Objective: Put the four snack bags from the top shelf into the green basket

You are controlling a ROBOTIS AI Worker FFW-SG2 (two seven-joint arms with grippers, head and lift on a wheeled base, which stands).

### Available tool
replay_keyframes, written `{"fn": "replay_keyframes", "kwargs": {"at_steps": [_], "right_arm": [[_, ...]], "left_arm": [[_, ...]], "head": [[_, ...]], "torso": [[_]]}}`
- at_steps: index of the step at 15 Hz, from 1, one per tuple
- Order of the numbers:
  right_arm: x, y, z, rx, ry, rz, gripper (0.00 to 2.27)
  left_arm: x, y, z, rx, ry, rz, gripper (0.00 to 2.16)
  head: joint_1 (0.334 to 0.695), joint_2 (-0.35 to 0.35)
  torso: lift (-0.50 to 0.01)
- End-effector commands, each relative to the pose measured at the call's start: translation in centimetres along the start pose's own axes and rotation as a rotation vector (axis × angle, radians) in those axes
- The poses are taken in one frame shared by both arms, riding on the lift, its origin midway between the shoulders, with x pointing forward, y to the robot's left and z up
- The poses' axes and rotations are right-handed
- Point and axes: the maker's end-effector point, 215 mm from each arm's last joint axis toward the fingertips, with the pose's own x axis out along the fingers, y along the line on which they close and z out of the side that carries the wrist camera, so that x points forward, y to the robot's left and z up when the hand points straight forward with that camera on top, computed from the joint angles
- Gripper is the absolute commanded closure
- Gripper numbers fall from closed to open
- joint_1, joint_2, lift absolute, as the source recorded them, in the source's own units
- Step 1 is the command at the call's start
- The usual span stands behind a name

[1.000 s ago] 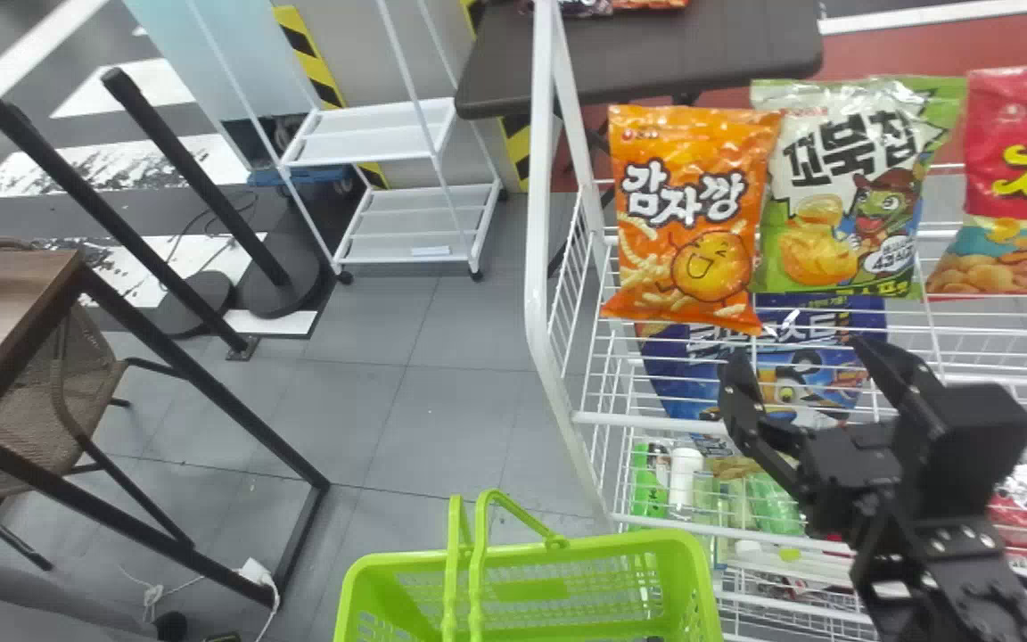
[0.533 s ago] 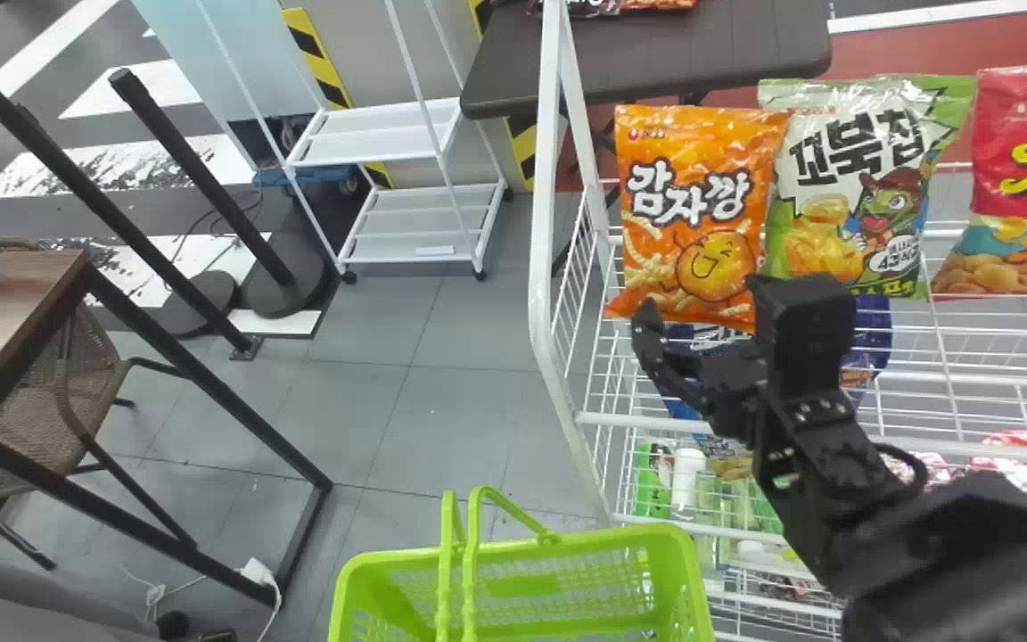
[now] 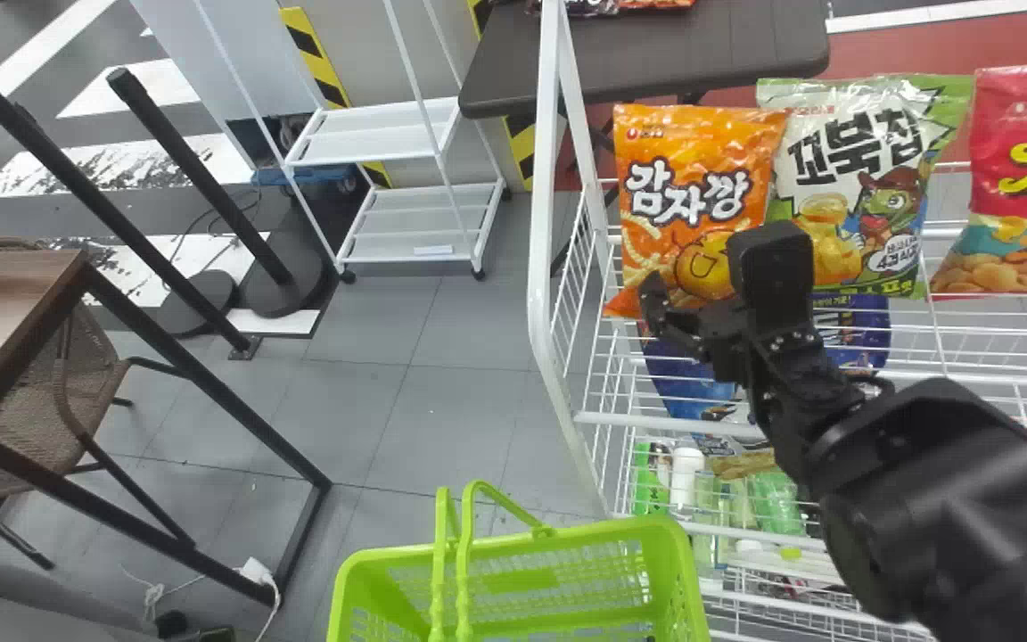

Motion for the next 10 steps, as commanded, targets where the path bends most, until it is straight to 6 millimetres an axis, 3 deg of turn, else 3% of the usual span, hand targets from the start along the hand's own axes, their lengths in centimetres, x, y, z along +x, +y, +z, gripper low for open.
{"fn": "replay_keyframes", "kwargs": {"at_steps": [1, 3, 5, 6, 8, 10], "right_arm": [[1.5, -1.5, 0.3, -0.031, -0.001, -0.014, 0.13], [2.2, -1.5, 0.4, -0.034, 0.006, 0.008, 0.36], [2.4, -0.6, -0.1, -0.047, 0.029, 0.047, 1.31], [2.4, -0.3, -0.4, -0.05, 0.04, 0.057, 1.67], [2.3, 0.4, -0.6, -0.072, 0.043, 0.07, 2.05], [2.3, 0.4, -0.6, -0.087, 0.043, 0.069, 2.25]], "left_arm": [[0.0, -0.1, 0.4, 0.006, -0.009, -0.011, 2.15], [0.0, 0.0, 0.5, 0.003, -0.013, -0.012, 2.15], [-0.2, 0.1, 0.6, 0.0, -0.017, -0.008, 2.15], [-0.2, 0.1, 0.7, 0.002, -0.017, -0.008, 2.15], [-0.3, 0.0, 0.7, -0.002, -0.02, -0.009, 2.15], [-0.3, 0.0, 0.7, -0.003, -0.021, -0.009, 2.15]], "head": [[0.695, 0.35], [0.695, 0.35], [0.695, 0.35], [0.695, 0.35], [0.695, 0.35], [0.695, 0.35]], "torso": [[-0.001], [-0.001], [-0.001], [-0.001], [-0.001], [-0.001]]}}
